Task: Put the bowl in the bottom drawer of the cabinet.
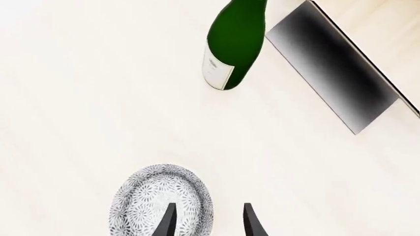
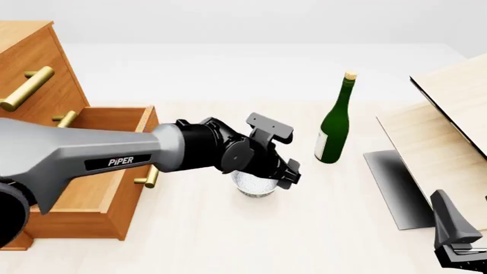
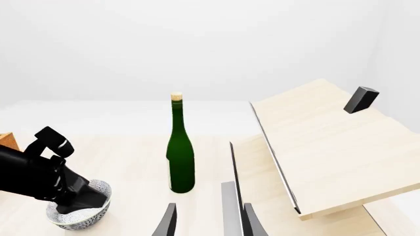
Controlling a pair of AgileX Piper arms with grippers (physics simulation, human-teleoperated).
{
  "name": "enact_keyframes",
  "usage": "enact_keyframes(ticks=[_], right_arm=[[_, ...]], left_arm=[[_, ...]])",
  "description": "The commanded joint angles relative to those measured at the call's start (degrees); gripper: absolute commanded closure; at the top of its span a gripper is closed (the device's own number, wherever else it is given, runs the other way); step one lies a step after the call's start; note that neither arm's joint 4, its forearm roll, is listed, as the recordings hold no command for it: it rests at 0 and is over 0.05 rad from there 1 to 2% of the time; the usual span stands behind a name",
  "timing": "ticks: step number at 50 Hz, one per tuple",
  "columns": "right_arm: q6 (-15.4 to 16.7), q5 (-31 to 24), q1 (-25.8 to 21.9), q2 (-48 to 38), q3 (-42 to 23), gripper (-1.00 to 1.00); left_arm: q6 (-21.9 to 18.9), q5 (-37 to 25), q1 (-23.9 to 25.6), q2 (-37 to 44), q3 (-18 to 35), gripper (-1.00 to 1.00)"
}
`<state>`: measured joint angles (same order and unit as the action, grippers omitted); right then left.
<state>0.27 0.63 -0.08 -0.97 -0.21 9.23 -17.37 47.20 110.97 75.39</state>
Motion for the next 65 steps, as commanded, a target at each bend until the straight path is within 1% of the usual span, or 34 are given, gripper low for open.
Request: enact_keyframes(ticks=[1, 17, 21, 25, 37, 42, 47, 52, 54, 61, 65], right_arm=[[0.0, 0.0, 0.0, 0.0, 0.0, -1.0], [0.0, 0.0, 0.0, 0.0, 0.0, -1.0], [0.0, 0.0, 0.0, 0.0, 0.0, -1.0], [0.0, 0.0, 0.0, 0.0, 0.0, -1.0], [0.0, 0.0, 0.0, 0.0, 0.0, -1.0], [0.0, 0.0, 0.0, 0.0, 0.0, -1.0], [0.0, 0.0, 0.0, 0.0, 0.0, -1.0], [0.0, 0.0, 0.0, 0.0, 0.0, -1.0], [0.0, 0.0, 0.0, 0.0, 0.0, -1.0], [0.0, 0.0, 0.0, 0.0, 0.0, -1.0], [0.0, 0.0, 0.0, 0.0, 0.0, -1.0]], left_arm=[[0.5, 0.6, -0.4, 1.2, 0.1, -1.0], [1.2, 0.2, -0.5, 2.4, 1.0, -1.0], [1.8, 1.1, 0.2, 2.6, -0.1, -1.0], [2.0, 1.0, 0.4, 2.4, 0.2, -1.0], [4.0, 4.3, 0.1, 3.3, -1.5, -1.0], [3.7, 3.5, 0.4, 3.7, -0.8, -1.0], [4.3, 4.2, 0.1, 5.3, -1.0, -1.0], [3.7, 2.8, -1.0, 5.9, 1.0, -1.0], [4.0, 3.2, -0.6, 6.1, 0.3, -1.0], [3.9, 3.1, -0.9, 6.7, 0.4, -1.0], [4.7, 4.4, -0.6, 7.0, -0.6, -1.0]])
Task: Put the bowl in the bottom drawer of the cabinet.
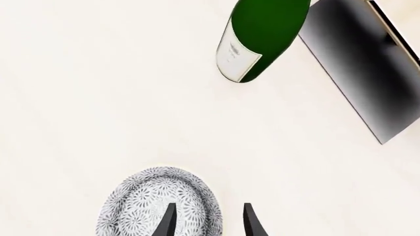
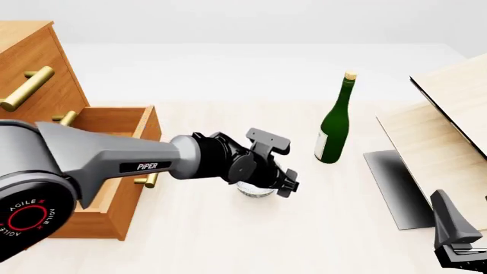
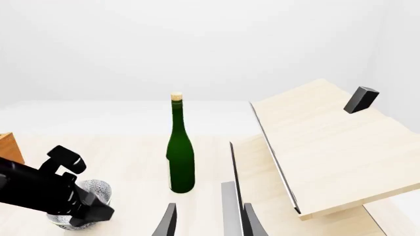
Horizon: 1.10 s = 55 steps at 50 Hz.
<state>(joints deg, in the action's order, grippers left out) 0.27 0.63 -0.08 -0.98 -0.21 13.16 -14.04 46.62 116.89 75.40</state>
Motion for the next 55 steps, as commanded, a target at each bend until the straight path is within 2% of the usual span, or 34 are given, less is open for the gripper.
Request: enact_keyframes(ticks=[1, 22, 53, 54, 55], right_arm=[[0.0, 0.0, 0.0, 0.0, 0.0, -1.0], [0.0, 0.0, 0.0, 0.0, 0.0, -1.0], [0.0, 0.0, 0.0, 0.0, 0.0, -1.0], [0.0, 0.0, 0.0, 0.0, 0.0, -1.0], [0.0, 0.0, 0.0, 0.0, 0.0, -1.0]], left_arm=[[0.7, 1.0, 0.0, 1.1, -0.7, -1.0], [2.6, 2.2, 0.7, 1.2, -1.8, -1.0], [3.2, 3.9, 1.0, 2.7, -2.2, -1.0], [3.3, 4.2, 1.1, 2.7, -2.4, 1.0], [3.3, 4.4, 1.2, 2.7, -2.7, 1.0]])
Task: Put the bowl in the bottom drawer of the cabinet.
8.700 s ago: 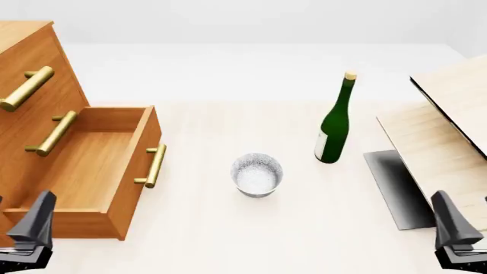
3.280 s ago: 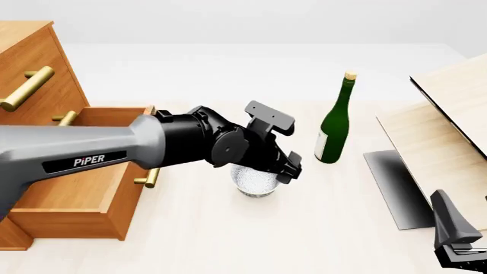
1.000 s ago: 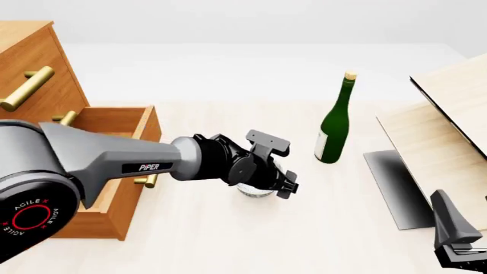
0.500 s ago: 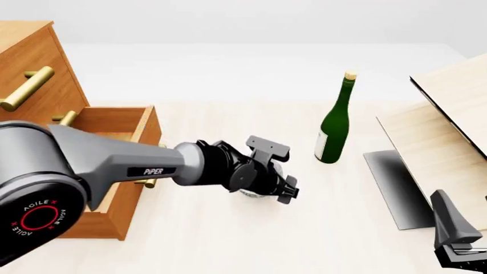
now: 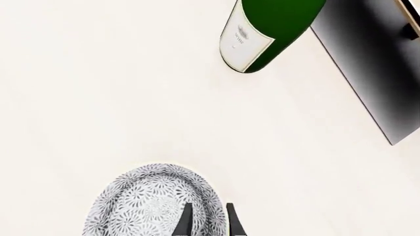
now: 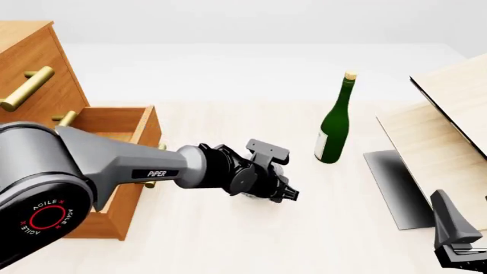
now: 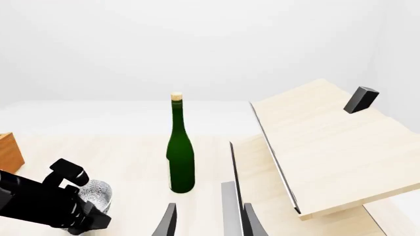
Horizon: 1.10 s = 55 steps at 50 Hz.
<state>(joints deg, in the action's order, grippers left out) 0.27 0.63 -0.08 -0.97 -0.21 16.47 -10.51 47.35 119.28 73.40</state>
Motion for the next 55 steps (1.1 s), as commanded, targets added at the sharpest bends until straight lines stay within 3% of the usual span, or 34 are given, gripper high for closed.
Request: enact_keyframes(ticks=[1, 11, 18, 30, 43, 55], right_arm=[[0.0, 0.0, 0.0, 0.0, 0.0, -1.0], [0.0, 0.0, 0.0, 0.0, 0.0, -1.0], [0.0, 0.0, 0.0, 0.0, 0.0, -1.0], [0.0, 0.0, 0.0, 0.0, 0.0, -1.0], [0.0, 0.0, 0.0, 0.0, 0.0, -1.0], [0.0, 0.0, 0.0, 0.0, 0.0, -1.0]], left_arm=[[0.1, 1.0, 0.6, 0.3, -0.8, 1.0], [1.3, 2.8, 1.6, -0.4, -2.4, 1.0], [0.0, 1.9, -0.6, -2.0, -1.5, 1.0], [-0.9, 7.0, -2.4, -9.5, -5.7, 1.0], [-4.1, 5.6, -4.1, -12.8, -4.7, 1.0], [-3.9, 7.8, -4.3, -16.3, -6.7, 1.0]])
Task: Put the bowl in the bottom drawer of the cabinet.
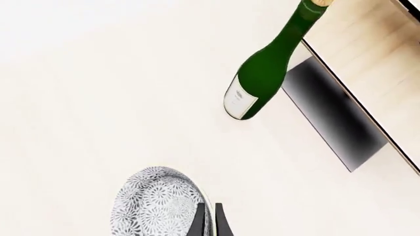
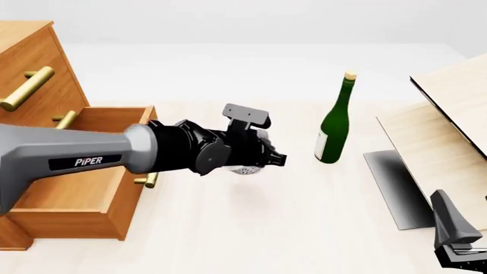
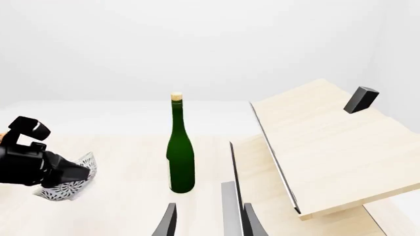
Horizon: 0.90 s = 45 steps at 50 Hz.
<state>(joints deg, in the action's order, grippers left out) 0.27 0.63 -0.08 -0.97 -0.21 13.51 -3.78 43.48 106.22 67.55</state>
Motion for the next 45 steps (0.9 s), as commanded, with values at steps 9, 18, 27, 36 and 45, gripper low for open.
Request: enact_keyframes(ticks=[9, 18, 27, 36, 45], right_arm=[[0.0, 0.0, 0.0, 0.0, 0.0, -1.0], [0.0, 0.0, 0.0, 0.0, 0.0, -1.0], [0.0, 0.0, 0.0, 0.0, 0.0, -1.0], [0.0, 0.0, 0.0, 0.0, 0.0, -1.0], [0.0, 0.0, 0.0, 0.0, 0.0, -1.0]], left_arm=[[-0.7, 2.2, -0.2, -6.8, -2.9, 1.0], [-0.9, 2.8, -0.3, -10.3, -4.4, 1.0], [-2.6, 2.1, -0.4, -14.7, -5.9, 1.0], [-2.6, 2.2, -1.2, -17.0, -7.7, 1.0], [-2.8, 1.7, -1.5, -19.7, -9.0, 1.0]])
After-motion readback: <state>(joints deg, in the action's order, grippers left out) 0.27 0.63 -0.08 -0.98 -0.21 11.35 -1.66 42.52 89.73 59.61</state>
